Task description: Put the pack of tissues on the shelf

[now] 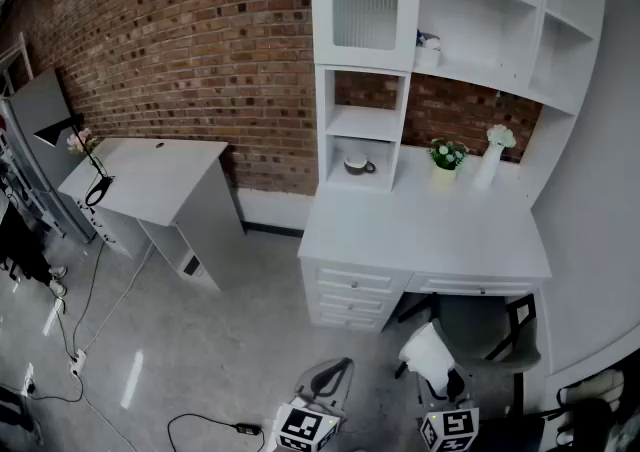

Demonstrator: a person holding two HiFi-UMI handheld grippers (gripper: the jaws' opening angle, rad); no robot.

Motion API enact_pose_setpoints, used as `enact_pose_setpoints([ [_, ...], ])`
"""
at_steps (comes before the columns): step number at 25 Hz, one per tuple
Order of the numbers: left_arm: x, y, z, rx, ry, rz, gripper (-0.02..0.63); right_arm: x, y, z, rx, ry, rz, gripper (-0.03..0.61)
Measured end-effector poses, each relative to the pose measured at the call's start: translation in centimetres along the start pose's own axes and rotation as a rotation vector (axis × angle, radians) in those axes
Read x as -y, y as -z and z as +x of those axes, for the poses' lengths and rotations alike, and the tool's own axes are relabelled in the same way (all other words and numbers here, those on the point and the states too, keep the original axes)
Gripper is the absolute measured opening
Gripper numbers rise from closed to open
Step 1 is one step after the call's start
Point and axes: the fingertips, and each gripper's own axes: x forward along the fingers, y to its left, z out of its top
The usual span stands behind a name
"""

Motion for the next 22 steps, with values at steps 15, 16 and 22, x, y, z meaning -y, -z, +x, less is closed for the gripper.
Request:
enact_pose_setpoints([
  [15, 6.9, -0.1, -5.4, -0.005, -0.102, 0.086, 0.014, -1.2, 0.6, -7.9, 0.045, -0.063, 0.001, 0.222],
  [16, 7.2, -0.1, -5.3, -0.002, -0.099, 0.091, 0.014, -1.3, 0.7, -8.0, 0.044, -0.066, 0.000, 0.222],
  [22, 8.6, 1.2, -4.6, -0.023, -0.077, 0.080, 0.014, -1.6, 1.5, -8.2, 0.031, -0.120, 0.013, 0.224],
])
